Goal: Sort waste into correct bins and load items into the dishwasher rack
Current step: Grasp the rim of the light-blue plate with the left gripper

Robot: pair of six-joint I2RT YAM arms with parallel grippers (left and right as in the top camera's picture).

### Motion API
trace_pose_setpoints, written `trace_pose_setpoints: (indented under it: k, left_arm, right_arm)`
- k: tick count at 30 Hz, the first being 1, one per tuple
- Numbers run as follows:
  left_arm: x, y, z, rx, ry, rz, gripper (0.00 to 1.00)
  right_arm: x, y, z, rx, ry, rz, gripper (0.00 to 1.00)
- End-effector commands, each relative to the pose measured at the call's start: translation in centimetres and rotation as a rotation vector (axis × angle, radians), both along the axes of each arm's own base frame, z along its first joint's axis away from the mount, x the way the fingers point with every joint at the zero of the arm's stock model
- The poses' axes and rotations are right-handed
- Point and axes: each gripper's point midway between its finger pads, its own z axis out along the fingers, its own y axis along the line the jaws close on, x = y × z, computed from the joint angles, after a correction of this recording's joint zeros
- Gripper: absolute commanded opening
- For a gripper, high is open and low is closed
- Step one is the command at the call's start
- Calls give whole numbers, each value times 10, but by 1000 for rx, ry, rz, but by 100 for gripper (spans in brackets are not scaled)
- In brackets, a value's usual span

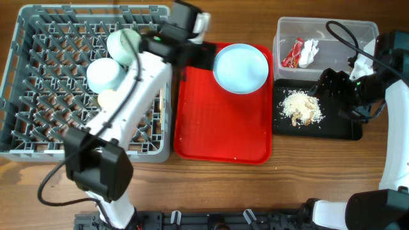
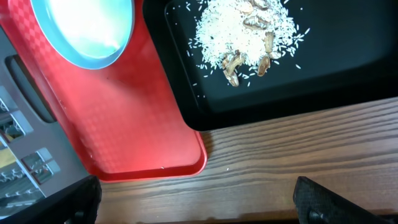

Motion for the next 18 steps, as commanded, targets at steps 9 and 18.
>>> trace_pose_setpoints:
  k: [9, 18]
  left_arm:
    - [-29, -101, -82, 122, -28, -410, 87]
    - [-49, -120, -155, 199, 73, -488, 81]
  right_arm:
    - [0, -3, 8, -26, -28, 10, 100]
    - [0, -3, 8, -26, -28, 9, 100]
